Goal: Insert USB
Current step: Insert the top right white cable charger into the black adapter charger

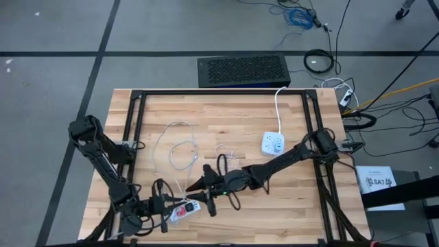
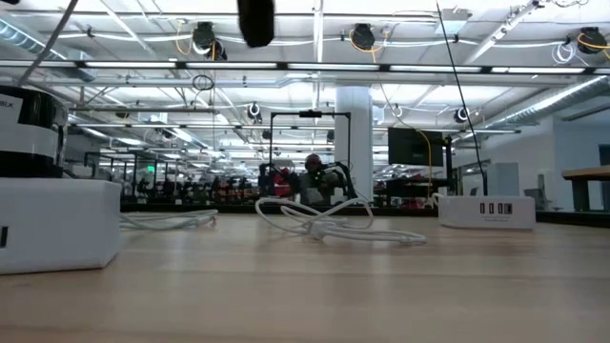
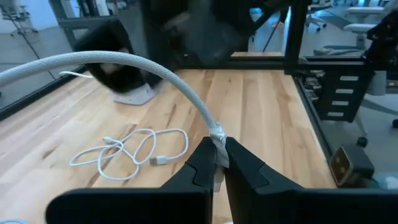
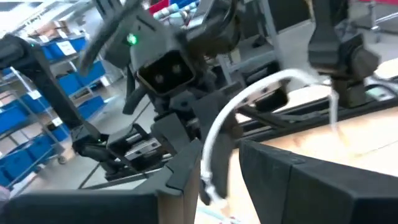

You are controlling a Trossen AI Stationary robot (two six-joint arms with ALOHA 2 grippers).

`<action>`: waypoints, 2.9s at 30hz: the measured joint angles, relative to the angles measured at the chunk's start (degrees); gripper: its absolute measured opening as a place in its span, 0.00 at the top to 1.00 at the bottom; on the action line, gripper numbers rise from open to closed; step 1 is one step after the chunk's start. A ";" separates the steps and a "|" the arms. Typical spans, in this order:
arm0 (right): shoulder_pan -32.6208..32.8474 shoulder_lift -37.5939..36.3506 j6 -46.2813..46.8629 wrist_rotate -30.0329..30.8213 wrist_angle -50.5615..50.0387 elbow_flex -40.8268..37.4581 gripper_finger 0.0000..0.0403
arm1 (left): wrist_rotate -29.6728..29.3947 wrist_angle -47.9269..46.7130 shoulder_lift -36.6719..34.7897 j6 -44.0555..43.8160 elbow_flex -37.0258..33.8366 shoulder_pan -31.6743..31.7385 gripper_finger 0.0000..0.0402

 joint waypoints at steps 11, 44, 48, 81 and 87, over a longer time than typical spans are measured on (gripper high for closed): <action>0.00 8.24 -0.86 -1.56 -0.45 8.30 0.76 | 0.90 0.61 0.00 1.80 -0.02 1.48 0.95; 0.52 0.36 -17.29 1.55 -21.37 8.06 1.00 | 8.48 -11.53 -11.34 -6.07 0.00 -6.93 0.71; 0.50 0.73 -14.50 -2.33 -20.40 4.87 1.00 | 14.21 -23.03 -6.83 -27.33 0.00 -9.62 0.80; -1.81 14.56 -16.14 -7.34 8.21 2.58 1.00 | 18.47 -25.55 12.68 -45.29 0.09 -3.15 0.97; -2.34 14.52 -17.57 -7.94 6.18 2.58 1.00 | 18.56 -25.50 12.72 -45.32 0.04 -3.12 0.97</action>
